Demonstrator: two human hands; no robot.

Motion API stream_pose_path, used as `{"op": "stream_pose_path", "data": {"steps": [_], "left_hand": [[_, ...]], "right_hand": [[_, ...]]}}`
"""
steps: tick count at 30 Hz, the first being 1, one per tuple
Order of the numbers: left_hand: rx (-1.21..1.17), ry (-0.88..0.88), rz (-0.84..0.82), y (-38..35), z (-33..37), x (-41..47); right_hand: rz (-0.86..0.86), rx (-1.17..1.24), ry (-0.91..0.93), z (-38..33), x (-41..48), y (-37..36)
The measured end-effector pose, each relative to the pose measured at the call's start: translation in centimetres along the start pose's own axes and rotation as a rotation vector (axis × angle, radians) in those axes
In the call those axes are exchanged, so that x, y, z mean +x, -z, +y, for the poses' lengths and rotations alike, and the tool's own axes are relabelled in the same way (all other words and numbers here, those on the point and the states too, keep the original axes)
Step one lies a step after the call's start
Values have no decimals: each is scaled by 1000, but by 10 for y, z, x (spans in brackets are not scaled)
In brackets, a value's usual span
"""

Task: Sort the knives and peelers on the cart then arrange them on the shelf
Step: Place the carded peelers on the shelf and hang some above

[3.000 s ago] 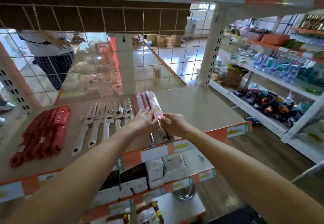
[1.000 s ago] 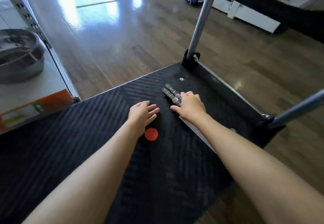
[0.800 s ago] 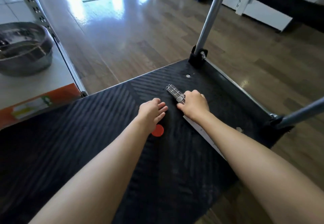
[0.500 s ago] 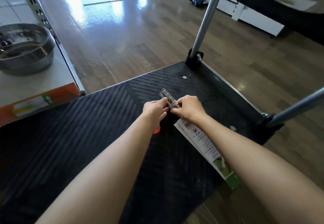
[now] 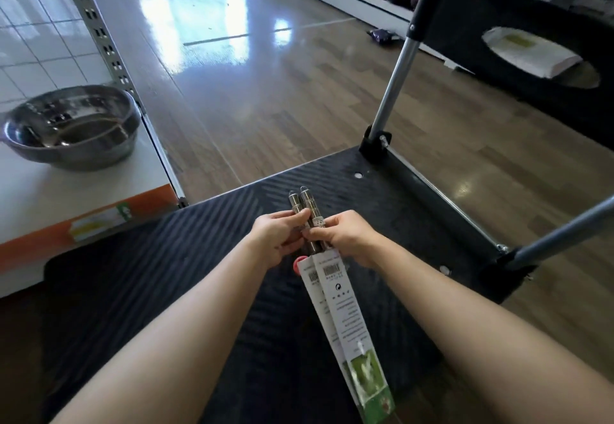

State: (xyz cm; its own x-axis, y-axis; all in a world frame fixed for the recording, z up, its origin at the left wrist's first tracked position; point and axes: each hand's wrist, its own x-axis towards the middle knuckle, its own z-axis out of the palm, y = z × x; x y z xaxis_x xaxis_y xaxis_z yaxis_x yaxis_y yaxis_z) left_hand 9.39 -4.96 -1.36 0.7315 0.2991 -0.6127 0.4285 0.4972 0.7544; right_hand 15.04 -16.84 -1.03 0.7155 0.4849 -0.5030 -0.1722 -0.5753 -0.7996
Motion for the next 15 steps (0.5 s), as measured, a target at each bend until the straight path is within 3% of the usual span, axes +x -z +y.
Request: {"op": "stream_pose_path", "data": {"steps": [7, 15], "left_hand": [[-10, -67, 43, 29, 109, -67], [-73, -142, 93, 36, 348, -258]], "right_hand": [[-76, 147, 70, -117, -36, -17], [-166, 212, 123, -395, -184, 16]]}}
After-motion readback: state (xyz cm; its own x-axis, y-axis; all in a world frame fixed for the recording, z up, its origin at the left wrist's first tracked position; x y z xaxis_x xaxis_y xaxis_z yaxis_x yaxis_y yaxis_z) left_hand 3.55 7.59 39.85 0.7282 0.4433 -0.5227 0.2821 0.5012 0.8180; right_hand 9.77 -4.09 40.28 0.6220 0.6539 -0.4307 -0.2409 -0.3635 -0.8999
